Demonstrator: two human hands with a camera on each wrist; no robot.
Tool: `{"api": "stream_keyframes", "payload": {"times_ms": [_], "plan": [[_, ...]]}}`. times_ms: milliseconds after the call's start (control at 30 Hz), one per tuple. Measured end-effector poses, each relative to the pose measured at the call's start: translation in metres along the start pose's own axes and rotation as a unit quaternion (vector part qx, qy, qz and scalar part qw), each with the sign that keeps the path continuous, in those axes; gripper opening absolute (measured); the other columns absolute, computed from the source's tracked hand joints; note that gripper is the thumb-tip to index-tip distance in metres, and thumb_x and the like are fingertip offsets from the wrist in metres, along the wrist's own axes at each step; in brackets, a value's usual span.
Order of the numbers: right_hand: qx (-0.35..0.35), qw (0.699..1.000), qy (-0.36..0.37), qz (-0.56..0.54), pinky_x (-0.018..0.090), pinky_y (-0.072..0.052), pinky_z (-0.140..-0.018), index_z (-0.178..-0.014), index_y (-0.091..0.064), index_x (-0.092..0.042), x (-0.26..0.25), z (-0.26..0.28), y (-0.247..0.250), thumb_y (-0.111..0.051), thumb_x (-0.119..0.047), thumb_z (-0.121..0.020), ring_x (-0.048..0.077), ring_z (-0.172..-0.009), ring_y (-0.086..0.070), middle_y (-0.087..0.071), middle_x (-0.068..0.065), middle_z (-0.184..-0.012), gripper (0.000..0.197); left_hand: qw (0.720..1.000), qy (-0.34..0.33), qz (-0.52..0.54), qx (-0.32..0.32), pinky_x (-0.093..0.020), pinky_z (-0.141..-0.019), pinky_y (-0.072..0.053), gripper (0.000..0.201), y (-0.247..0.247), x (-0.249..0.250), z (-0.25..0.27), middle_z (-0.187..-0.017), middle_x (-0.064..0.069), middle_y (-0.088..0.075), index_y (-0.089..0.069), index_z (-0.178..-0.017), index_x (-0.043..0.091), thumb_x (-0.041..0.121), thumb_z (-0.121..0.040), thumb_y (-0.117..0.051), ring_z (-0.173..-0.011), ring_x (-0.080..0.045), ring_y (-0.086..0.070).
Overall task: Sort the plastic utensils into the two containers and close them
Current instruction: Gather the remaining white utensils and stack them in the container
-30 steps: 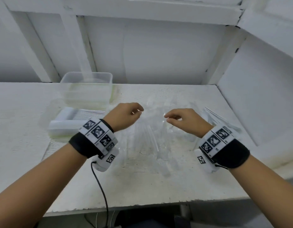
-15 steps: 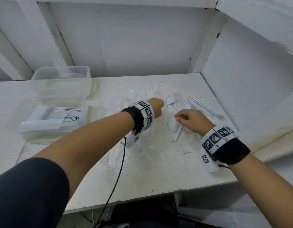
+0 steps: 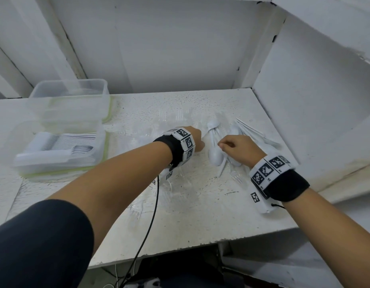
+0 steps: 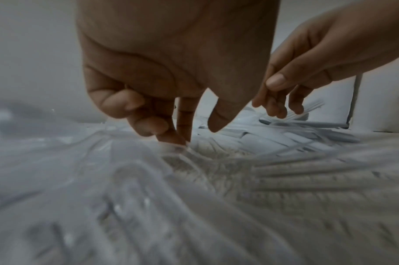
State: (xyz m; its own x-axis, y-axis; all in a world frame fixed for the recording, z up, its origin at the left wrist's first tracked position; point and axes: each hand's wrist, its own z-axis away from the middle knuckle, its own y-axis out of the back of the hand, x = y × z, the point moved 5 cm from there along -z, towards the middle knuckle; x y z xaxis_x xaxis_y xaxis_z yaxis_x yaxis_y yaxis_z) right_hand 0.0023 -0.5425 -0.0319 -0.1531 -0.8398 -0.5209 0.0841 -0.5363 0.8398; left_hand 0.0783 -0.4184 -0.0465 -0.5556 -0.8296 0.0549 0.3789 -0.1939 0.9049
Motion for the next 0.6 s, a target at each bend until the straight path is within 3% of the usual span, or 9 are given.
{"api": "stream_keyframes", "payload": {"times_ms": [67, 133, 200, 267, 333, 400, 467, 600], "plan": [[-0.002, 1.0, 0.004, 0.001, 0.037, -0.048, -0.09, -0.103, -0.068, -0.014, -0.002, -0.003, -0.002, -0.052, -0.022, -0.093, 0.018, -0.096, -0.061, -0.069, 0.002, -0.099, 0.021, 1.0, 0.0, -0.02, -0.001, -0.028, -0.067, -0.04, 0.036, -0.004, -0.003, -0.004, -0.09, -0.005, -0.055, -0.056, -0.101, 0.005, 0.037, -0.096, -0.042, -0.078, -0.022, -0.051], [-0.004, 1.0, 0.005, -0.002, 0.036, -0.048, -0.09, -0.103, -0.068, -0.014, -0.003, -0.004, -0.003, -0.052, -0.023, -0.093, 0.017, -0.096, -0.061, -0.069, 0.002, -0.099, 0.021, 0.999, -0.005, -0.034, 0.007, -0.026, -0.059, -0.04, 0.026, -0.003, -0.004, -0.003, -0.078, -0.004, -0.051, -0.047, -0.079, 0.008, 0.029, -0.095, -0.046, -0.067, -0.021, -0.05], [-0.005, 1.0, 0.007, 0.0, 0.036, -0.048, -0.089, -0.103, -0.068, -0.015, -0.005, -0.005, -0.003, -0.051, -0.023, -0.093, 0.017, -0.095, -0.061, -0.069, 0.001, -0.099, 0.021, 0.999, -0.008, -0.03, 0.021, -0.027, -0.056, -0.039, 0.015, -0.001, -0.002, 0.0, -0.083, -0.005, -0.052, -0.048, -0.093, 0.008, 0.023, -0.091, -0.049, -0.071, -0.023, -0.051], [-0.004, 1.0, 0.008, 0.004, 0.035, -0.048, -0.088, -0.104, -0.068, -0.015, -0.006, -0.005, -0.003, -0.05, -0.024, -0.094, 0.016, -0.094, -0.061, -0.069, 0.0, -0.099, 0.022, 0.999, -0.008, -0.018, 0.035, -0.034, -0.067, -0.042, 0.034, -0.002, 0.0, -0.001, -0.108, -0.01, -0.049, -0.042, -0.12, 0.01, 0.018, -0.088, -0.052, -0.093, -0.029, -0.052], [-0.004, 1.0, 0.007, 0.002, 0.032, -0.047, -0.087, -0.104, -0.067, -0.015, -0.007, -0.005, -0.002, -0.05, -0.023, -0.094, 0.016, -0.094, -0.06, -0.068, 0.0, -0.099, 0.022, 0.999, -0.022, -0.026, 0.031, -0.039, -0.08, -0.043, 0.046, -0.004, 0.004, -0.004, -0.122, -0.011, -0.04, -0.036, -0.131, 0.019, 0.013, -0.087, -0.05, -0.11, -0.031, -0.044], [-0.006, 1.0, 0.005, -0.004, 0.03, -0.046, -0.086, -0.105, -0.067, -0.014, -0.008, -0.004, -0.003, -0.05, -0.022, -0.094, 0.015, -0.093, -0.06, -0.068, 0.001, -0.099, 0.022, 0.998, -0.029, -0.045, 0.037, -0.04, -0.088, -0.041, 0.045, -0.004, 0.007, -0.005, -0.126, -0.009, -0.037, -0.039, -0.132, 0.021, 0.013, -0.088, -0.047, -0.114, -0.03, -0.04], [-0.006, 1.0, 0.003, -0.01, 0.028, -0.045, -0.085, -0.106, -0.067, -0.013, -0.008, -0.003, -0.003, -0.05, -0.022, -0.094, 0.013, -0.092, -0.058, -0.068, 0.001, -0.1, 0.022, 0.998, -0.016, -0.051, 0.043, -0.039, -0.09, -0.039, 0.035, -0.003, 0.006, -0.006, -0.126, -0.009, -0.039, -0.047, -0.126, 0.015, 0.016, -0.091, -0.045, -0.115, -0.029, -0.04], [-0.009, 1.0, -0.003, -0.013, 0.028, -0.045, -0.087, -0.107, -0.067, -0.012, -0.007, -0.002, -0.004, -0.051, -0.022, -0.094, 0.013, -0.094, -0.058, -0.067, 0.002, -0.102, 0.023, 0.998, 0.007, -0.053, 0.029, -0.037, -0.082, -0.039, 0.021, 0.0, -0.002, -0.007, -0.117, -0.011, -0.048, -0.055, -0.106, 0.005, 0.019, -0.091, -0.049, -0.108, -0.029, -0.046]]}}
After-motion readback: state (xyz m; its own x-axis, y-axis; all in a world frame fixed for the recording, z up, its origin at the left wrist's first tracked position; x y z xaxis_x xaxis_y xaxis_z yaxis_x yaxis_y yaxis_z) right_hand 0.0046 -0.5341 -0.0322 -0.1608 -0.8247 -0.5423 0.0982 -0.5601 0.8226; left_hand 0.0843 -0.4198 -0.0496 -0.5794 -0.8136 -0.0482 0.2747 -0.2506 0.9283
